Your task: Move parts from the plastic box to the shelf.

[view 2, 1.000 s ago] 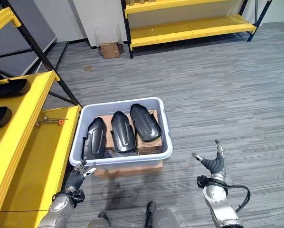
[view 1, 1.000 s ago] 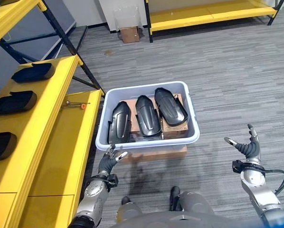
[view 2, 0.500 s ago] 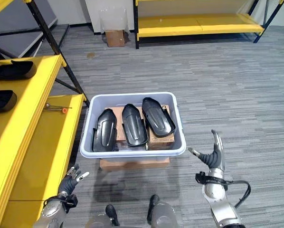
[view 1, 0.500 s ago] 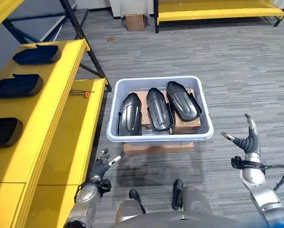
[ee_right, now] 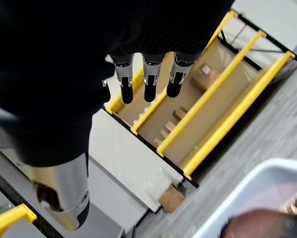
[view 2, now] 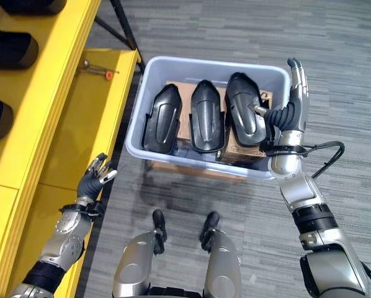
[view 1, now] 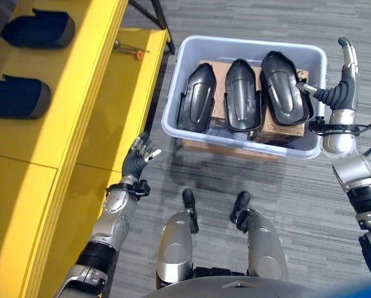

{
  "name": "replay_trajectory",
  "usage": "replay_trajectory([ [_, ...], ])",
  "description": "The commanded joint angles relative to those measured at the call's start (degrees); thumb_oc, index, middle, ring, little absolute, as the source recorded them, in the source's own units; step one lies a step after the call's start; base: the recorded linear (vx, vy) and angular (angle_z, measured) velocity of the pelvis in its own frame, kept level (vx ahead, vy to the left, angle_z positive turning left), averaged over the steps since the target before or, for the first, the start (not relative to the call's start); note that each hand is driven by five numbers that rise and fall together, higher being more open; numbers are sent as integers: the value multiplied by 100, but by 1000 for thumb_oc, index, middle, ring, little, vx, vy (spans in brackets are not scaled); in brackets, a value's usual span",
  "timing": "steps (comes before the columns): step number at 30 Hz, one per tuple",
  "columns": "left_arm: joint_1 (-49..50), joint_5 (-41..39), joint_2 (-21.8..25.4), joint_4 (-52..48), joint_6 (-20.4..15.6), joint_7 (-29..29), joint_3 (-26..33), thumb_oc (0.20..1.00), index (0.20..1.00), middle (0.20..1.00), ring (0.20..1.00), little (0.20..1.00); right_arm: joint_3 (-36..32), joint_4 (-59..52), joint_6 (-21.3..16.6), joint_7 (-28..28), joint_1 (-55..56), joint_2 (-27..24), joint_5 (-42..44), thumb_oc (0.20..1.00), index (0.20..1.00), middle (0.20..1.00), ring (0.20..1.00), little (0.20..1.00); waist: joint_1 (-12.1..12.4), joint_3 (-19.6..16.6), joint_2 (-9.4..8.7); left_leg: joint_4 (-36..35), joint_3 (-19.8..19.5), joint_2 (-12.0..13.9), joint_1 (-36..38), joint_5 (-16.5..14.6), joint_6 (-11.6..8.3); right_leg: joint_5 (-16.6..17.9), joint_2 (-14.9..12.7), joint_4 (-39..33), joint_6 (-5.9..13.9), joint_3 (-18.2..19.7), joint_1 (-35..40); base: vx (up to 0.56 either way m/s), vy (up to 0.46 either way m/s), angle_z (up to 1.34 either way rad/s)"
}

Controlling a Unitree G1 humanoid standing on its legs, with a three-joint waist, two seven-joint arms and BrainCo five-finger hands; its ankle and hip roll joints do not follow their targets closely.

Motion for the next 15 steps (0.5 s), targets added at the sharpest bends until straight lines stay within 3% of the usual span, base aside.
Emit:
replay_trajectory([
  [1, 205, -46, 226, -612, -89, 103, 53, 1000, 1000, 1000, 1000, 1000, 193, -34, 142, 2, -174, -201, 32, 1000, 1000, 1000, 1000, 1000, 104, -221, -16, 105, -542, 36, -232, 73, -108, -63, -347, 274, 530, 141, 306, -87, 28, 17],
  [6, -88, -91, 349, -925, 160, 235, -70, 1000, 1000, 1000, 1000, 1000, 424, 802, 524, -51, -849, -71, 455, 1000, 1000, 1000, 1000, 1000, 283, 46, 108, 169, -567, -42, -551, 117, -58, -39, -479, 449, 552, 41, -18, -86, 2, 15],
  [11, -212, 65, 378, -823, 264, 278, -249, 1000, 1000, 1000, 1000, 1000, 616, 1538, 812, -208, -1401, -1, 690, 1000, 1000, 1000, 1000, 1000, 416, 48, 161, 267, -601, -86, -979, 127, -1, -101, -526, 726, 523, 12, -425, -46, -4, 6],
  [15, -68, -166, 318, -683, 249, 130, -305, 1000, 1000, 1000, 1000, 1000, 605, 2155, 1155, -207, -1678, -13, 1571, 1000, 1000, 1000, 1000, 1000, 534, 48, 223, 387, -686, -161, -1349, 119, 32, -162, -528, 962, 486, 23, -752, -32, 6, 6],
])
